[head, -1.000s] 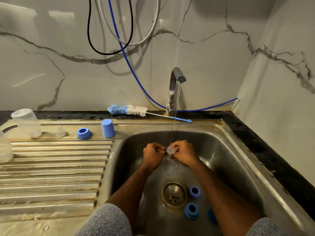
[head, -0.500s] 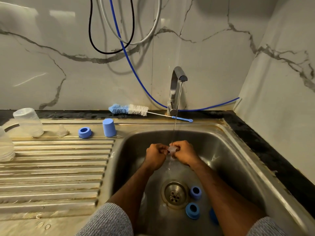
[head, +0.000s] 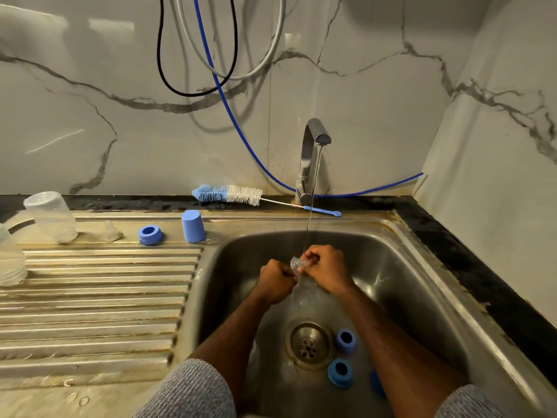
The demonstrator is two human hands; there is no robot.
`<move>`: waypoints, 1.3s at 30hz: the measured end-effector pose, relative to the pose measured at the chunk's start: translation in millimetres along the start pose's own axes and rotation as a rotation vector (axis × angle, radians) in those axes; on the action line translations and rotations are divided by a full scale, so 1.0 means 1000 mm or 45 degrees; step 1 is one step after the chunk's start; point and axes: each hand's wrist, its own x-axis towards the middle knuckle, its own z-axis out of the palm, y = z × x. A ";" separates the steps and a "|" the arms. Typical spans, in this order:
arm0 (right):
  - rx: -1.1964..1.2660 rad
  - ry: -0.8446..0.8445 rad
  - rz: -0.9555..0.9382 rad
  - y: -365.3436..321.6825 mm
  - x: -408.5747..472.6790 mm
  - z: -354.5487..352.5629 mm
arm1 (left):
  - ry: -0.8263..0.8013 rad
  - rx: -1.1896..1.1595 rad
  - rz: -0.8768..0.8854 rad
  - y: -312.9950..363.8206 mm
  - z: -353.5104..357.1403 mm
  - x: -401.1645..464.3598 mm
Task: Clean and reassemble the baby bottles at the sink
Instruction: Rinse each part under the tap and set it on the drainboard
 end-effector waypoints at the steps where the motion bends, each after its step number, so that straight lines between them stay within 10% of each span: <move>1: -0.016 0.005 -0.020 0.000 0.000 0.000 | -0.004 0.028 -0.004 -0.001 0.000 0.001; 27: -0.558 -0.015 -0.390 -0.087 -0.054 0.003 | 0.572 0.279 0.100 -0.010 -0.167 -0.131; 39: -0.074 -0.063 -0.630 -0.249 -0.061 0.109 | 0.792 0.255 -0.160 -0.112 -0.275 -0.190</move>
